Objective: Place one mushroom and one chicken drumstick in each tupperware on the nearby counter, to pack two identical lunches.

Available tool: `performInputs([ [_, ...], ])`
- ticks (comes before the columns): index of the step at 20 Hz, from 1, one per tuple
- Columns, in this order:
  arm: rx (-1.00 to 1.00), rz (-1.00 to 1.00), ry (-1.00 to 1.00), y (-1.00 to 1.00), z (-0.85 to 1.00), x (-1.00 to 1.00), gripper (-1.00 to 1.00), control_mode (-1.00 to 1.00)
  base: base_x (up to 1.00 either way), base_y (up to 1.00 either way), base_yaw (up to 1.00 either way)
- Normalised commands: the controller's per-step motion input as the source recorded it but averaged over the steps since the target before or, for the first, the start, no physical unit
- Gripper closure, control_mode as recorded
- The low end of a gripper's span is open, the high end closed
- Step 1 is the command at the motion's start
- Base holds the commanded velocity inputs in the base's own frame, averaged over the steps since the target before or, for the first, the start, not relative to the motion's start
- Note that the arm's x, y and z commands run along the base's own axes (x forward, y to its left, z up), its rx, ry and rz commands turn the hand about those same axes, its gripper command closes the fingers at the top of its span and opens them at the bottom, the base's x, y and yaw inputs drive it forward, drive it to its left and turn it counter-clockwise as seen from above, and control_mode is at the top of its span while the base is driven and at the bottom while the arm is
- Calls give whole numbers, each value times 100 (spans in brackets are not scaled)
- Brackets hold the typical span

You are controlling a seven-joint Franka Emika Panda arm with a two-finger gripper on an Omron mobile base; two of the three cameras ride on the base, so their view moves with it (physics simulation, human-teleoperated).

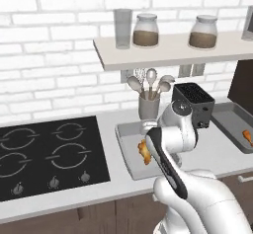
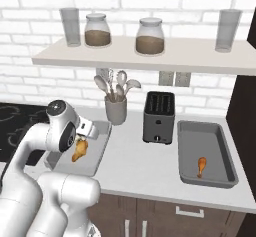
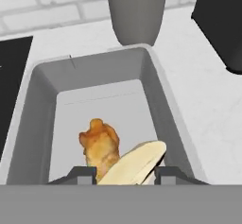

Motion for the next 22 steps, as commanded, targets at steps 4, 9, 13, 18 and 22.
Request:
performInputs([
  [4,-1,-1,0,1,-52,89,-100,-100,0,0,0],
  [9,-6,0,3,0,-61,54,-100,-100,0,0,0],
  [13,-8,0,16,0,-67,9,-100,-100,0,0,0],
  [18,0,-1,2,10,-10,4,-100,-100,0,0,0],
  [22,0,-4,-19,0,100,-93,-100,-100,0,0,0],
])
